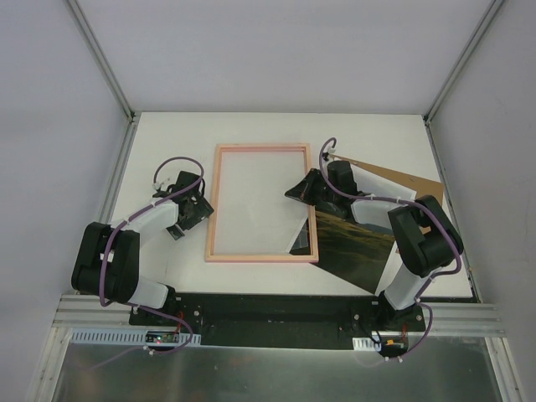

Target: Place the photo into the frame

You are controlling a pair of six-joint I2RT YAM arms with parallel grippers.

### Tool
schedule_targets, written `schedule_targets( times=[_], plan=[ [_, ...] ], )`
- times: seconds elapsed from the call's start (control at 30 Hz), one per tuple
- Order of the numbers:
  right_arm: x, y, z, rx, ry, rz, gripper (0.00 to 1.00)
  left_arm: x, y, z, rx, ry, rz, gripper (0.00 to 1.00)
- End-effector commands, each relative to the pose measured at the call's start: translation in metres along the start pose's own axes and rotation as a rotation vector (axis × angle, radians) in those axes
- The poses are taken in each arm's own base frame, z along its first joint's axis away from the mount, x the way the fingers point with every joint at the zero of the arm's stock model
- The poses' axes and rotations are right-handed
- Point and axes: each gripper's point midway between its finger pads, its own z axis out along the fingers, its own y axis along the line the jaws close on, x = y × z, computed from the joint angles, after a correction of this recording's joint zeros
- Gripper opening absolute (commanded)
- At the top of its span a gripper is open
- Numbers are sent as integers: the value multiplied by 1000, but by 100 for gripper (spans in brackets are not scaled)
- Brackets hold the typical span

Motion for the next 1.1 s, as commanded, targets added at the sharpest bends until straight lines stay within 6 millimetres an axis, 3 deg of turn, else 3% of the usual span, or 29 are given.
schedule_targets(
  times=[0.0,0.33,0.77,1.07],
  plan=[
    [5,20,4,-53,33,-52,0,34,9,5,-15,128,47,99],
    [4,12,4,-4,33,-68,1,26,-1,-6,46,105,69,99],
    [6,7,8,9,43,-70,1,12,-27,-39,209,69,111,99],
    [6,7,11,8,50,-69,1,6,-24,-26,148,56,134,99]
  ],
)
